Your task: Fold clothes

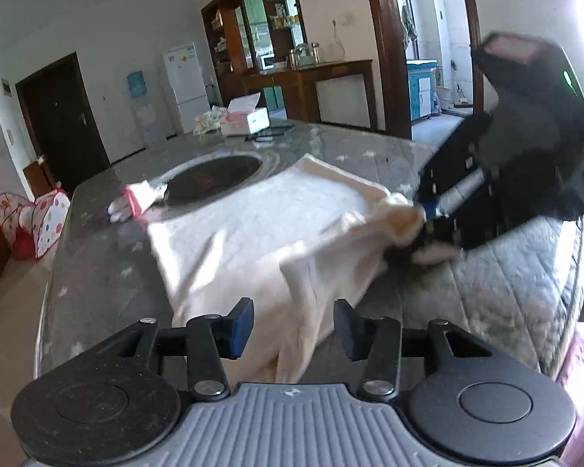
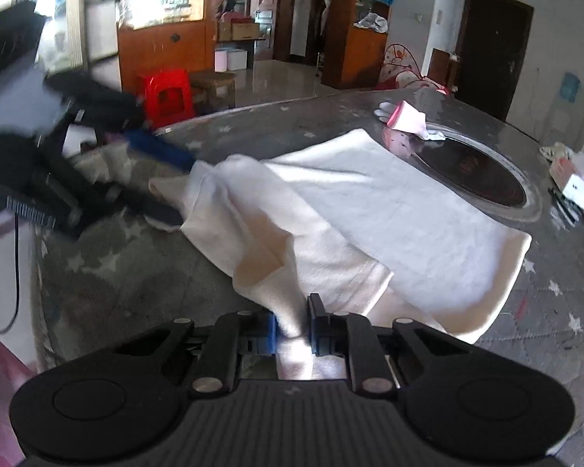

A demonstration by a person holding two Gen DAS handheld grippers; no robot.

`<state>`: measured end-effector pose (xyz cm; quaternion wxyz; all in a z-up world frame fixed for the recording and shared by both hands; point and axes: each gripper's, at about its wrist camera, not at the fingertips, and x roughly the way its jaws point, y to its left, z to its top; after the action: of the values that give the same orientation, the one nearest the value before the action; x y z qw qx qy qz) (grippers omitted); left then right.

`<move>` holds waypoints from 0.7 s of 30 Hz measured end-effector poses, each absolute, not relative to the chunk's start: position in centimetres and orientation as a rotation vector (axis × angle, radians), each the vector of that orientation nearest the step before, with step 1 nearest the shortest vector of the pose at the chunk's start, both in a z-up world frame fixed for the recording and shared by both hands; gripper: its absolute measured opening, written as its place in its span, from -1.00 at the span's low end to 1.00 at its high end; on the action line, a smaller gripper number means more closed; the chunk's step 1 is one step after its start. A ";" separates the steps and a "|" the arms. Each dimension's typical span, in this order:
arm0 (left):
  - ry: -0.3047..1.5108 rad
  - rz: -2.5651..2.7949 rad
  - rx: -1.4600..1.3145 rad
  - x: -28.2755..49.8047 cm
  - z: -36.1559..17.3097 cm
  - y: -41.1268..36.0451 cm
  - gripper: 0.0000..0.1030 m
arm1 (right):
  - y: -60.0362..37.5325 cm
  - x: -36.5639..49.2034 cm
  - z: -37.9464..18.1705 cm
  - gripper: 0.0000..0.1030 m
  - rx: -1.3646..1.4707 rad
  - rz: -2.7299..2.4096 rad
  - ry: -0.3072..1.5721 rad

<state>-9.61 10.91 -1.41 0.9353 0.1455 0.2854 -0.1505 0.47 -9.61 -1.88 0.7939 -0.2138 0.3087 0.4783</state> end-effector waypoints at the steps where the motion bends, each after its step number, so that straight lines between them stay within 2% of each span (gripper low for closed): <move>1: 0.583 -0.303 0.314 -9.9 -1.6 10.9 -0.01 | -9.7 0.6 -1.6 -0.75 -0.446 1.028 0.667; 4: 0.579 -0.288 0.364 -10.6 -2.2 10.9 0.06 | -9.8 0.8 -1.0 -0.75 -0.415 1.029 0.670; 12: 0.569 -0.278 0.503 -10.4 -4.0 10.2 0.05 | -9.8 0.9 0.5 -0.77 -0.378 1.026 0.661; 15: 0.576 -0.279 0.527 -10.2 -4.5 10.3 -0.25 | -9.9 0.7 0.8 -0.78 -0.374 1.024 0.655; 17: 0.586 -0.276 0.509 -10.1 -4.6 10.7 -0.60 | -10.2 0.4 1.0 -0.79 -0.376 1.030 0.648; 19: 0.584 -0.276 0.468 -10.2 -4.2 11.3 -0.75 | -10.5 0.0 1.2 -0.80 -0.379 1.037 0.641; 21: 0.574 -0.282 0.433 -10.5 -3.7 11.6 -0.78 | -10.7 -0.4 1.4 -0.80 -0.381 1.043 0.634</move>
<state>-10.46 11.57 -3.67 0.9264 0.2111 0.2798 -0.1377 -0.37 -10.72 1.44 0.8025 -0.1777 0.2960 0.4866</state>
